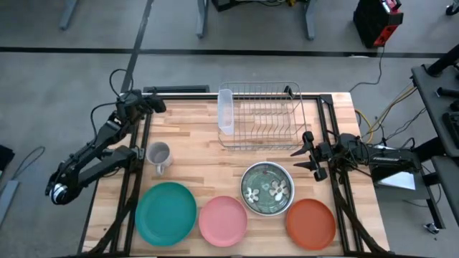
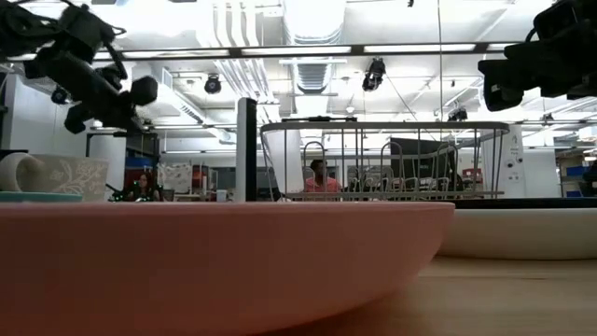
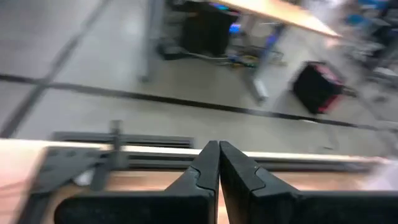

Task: Sort dishes
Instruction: Put the green plate in the dish rack

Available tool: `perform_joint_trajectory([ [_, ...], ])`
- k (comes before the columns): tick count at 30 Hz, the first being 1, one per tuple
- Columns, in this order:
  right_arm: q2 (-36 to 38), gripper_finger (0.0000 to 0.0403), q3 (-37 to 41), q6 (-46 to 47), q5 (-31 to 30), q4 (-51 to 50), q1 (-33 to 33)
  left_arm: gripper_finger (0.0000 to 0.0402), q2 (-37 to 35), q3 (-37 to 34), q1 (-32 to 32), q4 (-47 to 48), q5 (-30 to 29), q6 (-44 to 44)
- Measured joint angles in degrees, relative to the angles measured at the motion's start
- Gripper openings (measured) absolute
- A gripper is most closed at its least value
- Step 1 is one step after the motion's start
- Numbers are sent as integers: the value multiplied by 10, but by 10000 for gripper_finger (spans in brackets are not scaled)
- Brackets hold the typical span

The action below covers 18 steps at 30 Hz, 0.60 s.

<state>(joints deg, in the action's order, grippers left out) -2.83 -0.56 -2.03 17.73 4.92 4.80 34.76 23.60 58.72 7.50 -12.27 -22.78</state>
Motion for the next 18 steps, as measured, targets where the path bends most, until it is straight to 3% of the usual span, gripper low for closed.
perform_joint_trajectory([
  [5,0,155,0,5,-26,0,0,0,-39,34,-24,-5,79,7],
  [10,0,152,0,11,-59,0,0,0,-36,77,-78,-72,287,48],
  [12,0,152,0,11,-59,0,0,0,-21,91,-125,-128,335,58],
  [15,0,156,0,11,-59,0,0,0,13,119,-229,-151,307,103],
  [18,0,160,0,11,-59,0,0,0,50,166,-360,-100,197,189],
])
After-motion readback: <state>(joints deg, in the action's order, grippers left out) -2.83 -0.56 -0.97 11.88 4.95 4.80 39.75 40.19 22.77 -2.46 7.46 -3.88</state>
